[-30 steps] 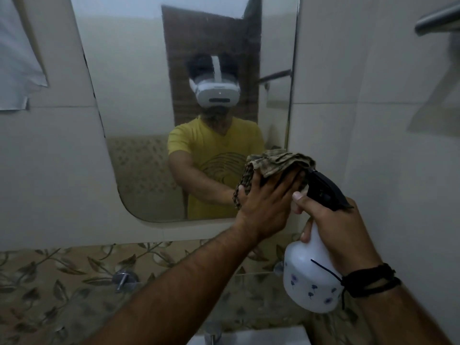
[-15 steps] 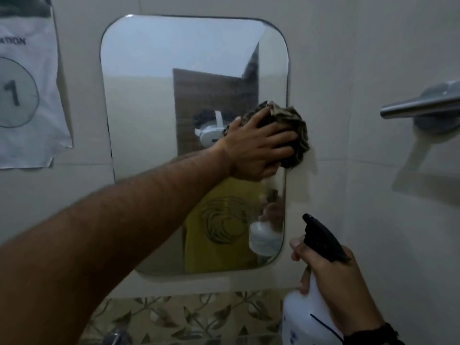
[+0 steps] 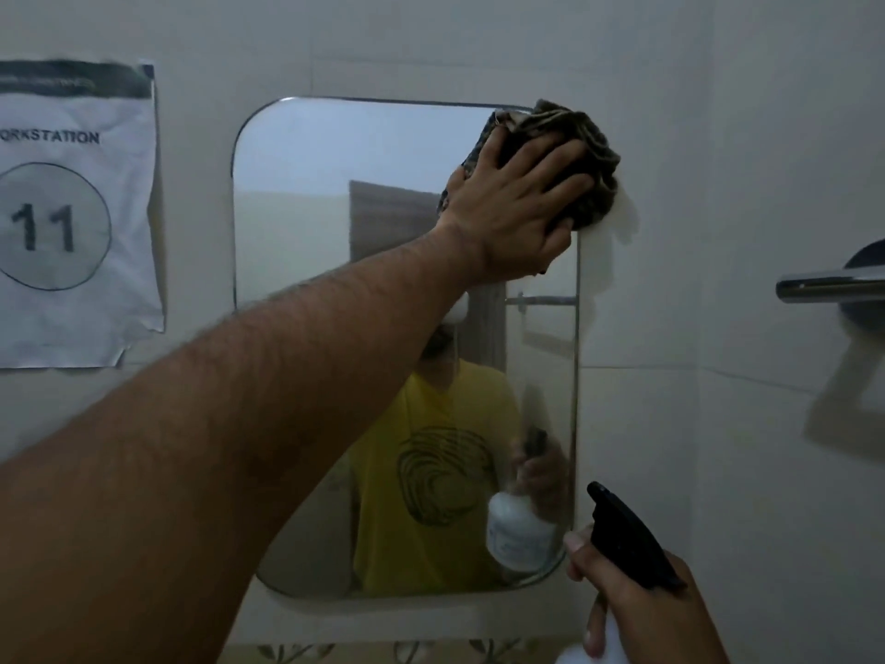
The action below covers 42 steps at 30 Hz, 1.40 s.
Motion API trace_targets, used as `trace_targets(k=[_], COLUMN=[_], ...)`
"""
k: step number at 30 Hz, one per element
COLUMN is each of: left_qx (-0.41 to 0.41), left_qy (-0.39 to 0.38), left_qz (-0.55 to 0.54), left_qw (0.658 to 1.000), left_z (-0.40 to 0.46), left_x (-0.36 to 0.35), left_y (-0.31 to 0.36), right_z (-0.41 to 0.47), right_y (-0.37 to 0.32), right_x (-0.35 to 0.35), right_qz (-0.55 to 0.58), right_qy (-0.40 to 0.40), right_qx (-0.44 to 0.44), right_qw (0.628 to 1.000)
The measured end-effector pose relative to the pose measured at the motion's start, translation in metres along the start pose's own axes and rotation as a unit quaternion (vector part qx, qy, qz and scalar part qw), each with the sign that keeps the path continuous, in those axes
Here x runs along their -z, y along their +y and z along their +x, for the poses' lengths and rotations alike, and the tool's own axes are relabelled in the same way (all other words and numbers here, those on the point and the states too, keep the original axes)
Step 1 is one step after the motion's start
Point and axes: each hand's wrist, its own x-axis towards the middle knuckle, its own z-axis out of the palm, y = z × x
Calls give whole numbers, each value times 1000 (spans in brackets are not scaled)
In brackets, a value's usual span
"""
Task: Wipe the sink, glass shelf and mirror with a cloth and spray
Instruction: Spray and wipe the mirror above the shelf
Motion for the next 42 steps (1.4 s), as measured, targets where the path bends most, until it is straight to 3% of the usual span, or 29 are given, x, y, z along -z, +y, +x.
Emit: trace_targets(k=[5,11,19,27,34,42], left_qx=[173,270,329,424,476,528], left_qy=[-32,-42,-24,-24,15,7], left_qz=[-4,-20,5,50,69,2], left_qw=[984,962,944,904,876,849], left_z=[-2,-66,-100,-158,-222,-319], left_x=[17,30,33,26,9,-3], left_y=[-42,-93,-112,-107,-47,60], right_z=[0,-17,-22,-23,-27,-31], right_y=[2,-5,-3,11,19,37], right_x=[-16,-38,-71,-72,-81,-89], right_qz=[-24,-17,3,-9,4,17], right_qy=[20,-34,-69,-82,-90,-91], right_qx=[-10,15,14,31,49,64], right_qw=[999,999,998,996,995,994])
